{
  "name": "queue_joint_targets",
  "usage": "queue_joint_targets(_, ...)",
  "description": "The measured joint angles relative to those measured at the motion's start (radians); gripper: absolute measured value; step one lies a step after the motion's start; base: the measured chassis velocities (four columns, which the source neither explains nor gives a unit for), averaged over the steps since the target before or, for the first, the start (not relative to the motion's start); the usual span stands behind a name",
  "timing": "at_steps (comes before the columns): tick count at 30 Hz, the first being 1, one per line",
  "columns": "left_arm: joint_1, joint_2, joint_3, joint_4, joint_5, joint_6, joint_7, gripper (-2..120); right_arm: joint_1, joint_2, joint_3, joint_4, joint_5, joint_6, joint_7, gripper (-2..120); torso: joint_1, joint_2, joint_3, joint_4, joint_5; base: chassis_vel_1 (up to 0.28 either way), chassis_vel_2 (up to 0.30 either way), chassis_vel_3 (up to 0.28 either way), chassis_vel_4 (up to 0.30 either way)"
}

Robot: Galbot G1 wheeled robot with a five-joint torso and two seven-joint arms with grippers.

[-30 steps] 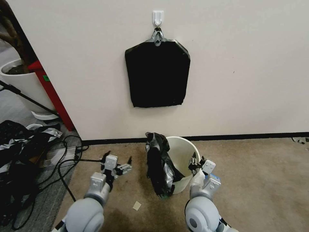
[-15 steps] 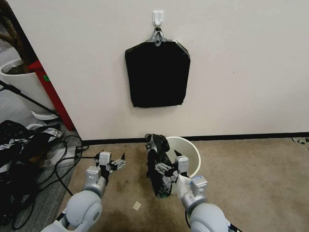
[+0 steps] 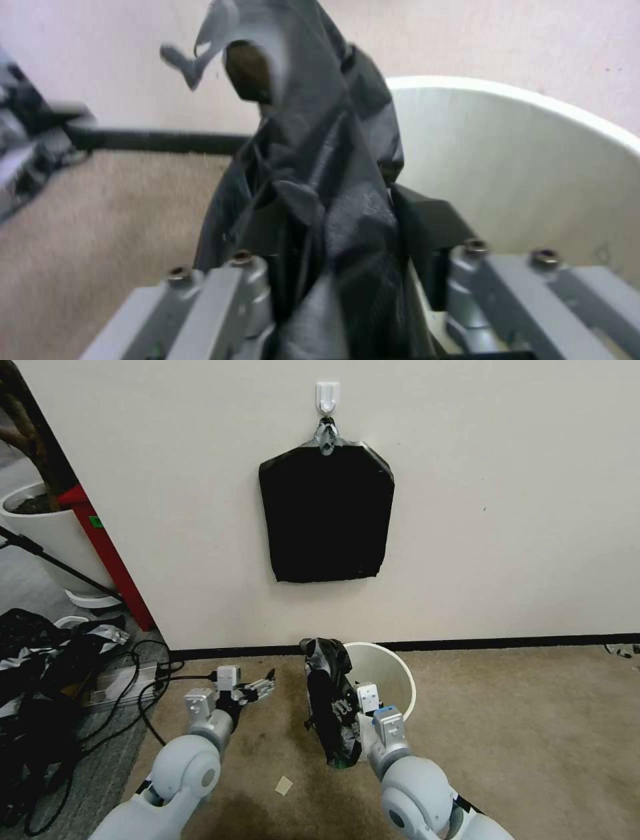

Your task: Place a trash bag onto the trash bin.

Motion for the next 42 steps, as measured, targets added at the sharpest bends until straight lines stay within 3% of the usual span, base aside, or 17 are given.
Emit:
queue_joint_targets(6, -0.035, -0.028, 0.022, 0.042, -0.082, 0.031, 0.031, 100, -0.010, 0.006, 0.010, 0.000, 0.039, 0.057, 0.008, 21, 0.000, 0.000, 0.000, 0.0000, 0.0000, 0.000, 0.000, 0.000, 0.000)
queue_joint_targets(10, -0.062, -0.072, 0.059, 0.052, -0.128, 0.072, 0.050, 100, -0.024, 0.014, 0.016, 0.000, 0.088, 0.112, 0.038, 2, 0.000, 0.000, 0.000, 0.0000, 0.0002, 0.000, 0.000, 0.000, 0.000)
queue_joint_targets(24, -0.117, -0.166, 0.164, 0.121, -0.055, 0.098, 0.002, 100, -0.036, 0.054, 0.011, -0.017, 0.061, 0.166, 0.060, 0, 0.000, 0.000, 0.000, 0.0000, 0.0002, 0.000, 0.000, 0.000, 0.000)
queue_joint_targets(33, -0.133, -0.200, 0.183, 0.168, -0.049, 0.144, -0.022, 79, -0.047, 0.078, 0.013, -0.043, -0.053, 0.255, 0.069, 0, 0.000, 0.000, 0.000, 0.0002, 0.0001, 0.000, 0.000, 0.000, 0.000)
queue_joint_targets(42, -0.158, -0.194, 0.186, 0.159, -0.019, 0.253, -0.062, 51, -0.055, 0.088, 0.022, -0.064, -0.124, 0.284, 0.079, 0, 0.000, 0.000, 0.000, 0.0003, 0.0002, 0.000, 0.000, 0.000, 0.000)
